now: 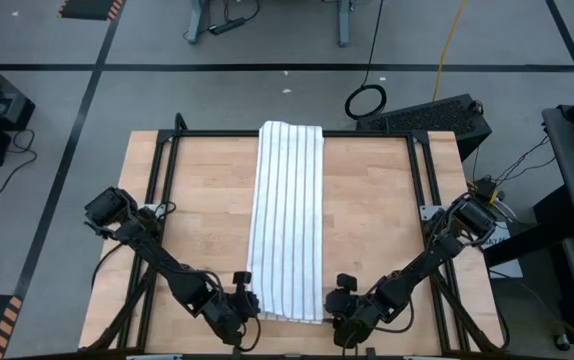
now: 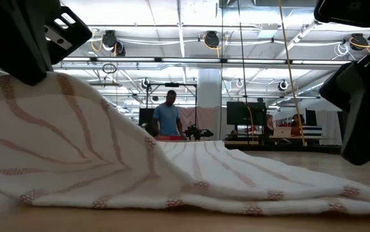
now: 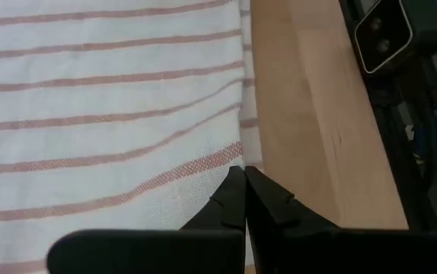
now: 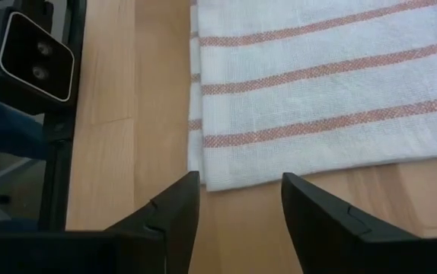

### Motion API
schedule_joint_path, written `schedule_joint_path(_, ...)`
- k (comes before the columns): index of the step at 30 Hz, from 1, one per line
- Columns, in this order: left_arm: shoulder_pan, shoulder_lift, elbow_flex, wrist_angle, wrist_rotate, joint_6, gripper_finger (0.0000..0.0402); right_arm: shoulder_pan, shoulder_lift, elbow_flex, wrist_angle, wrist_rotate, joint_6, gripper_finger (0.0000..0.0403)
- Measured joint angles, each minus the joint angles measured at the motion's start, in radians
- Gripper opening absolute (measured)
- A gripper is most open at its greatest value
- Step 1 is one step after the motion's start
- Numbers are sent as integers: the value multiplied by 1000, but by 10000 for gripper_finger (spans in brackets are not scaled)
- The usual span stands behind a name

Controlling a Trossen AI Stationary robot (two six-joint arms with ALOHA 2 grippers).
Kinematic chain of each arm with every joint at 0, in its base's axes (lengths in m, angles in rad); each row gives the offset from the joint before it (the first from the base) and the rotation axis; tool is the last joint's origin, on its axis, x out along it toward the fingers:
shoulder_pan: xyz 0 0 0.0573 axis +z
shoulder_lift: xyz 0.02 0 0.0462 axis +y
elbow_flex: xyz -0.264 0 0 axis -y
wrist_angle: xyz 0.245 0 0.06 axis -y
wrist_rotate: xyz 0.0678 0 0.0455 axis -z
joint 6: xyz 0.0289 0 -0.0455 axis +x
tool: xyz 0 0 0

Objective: Roll towel into tight, uniform cylinder
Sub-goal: Fold the white brown kitchen towel

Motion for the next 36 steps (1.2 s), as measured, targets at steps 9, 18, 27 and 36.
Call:
schedule_joint_path(9,0,0,0,0,-18,41,2,0,0,0,-1,73,-16,176)
schedule_joint_path(18,-4,0,0,0,-64,42,2,3,0,0,-1,209,-148,176)
schedule_joint_path(27,-20,0,-5,-25,-94,101,2,37,0,0,1,294,-128,176)
schedule_joint_path(36,-20,0,-5,-51,-96,83,2,112,14,0,16,371,-67,176)
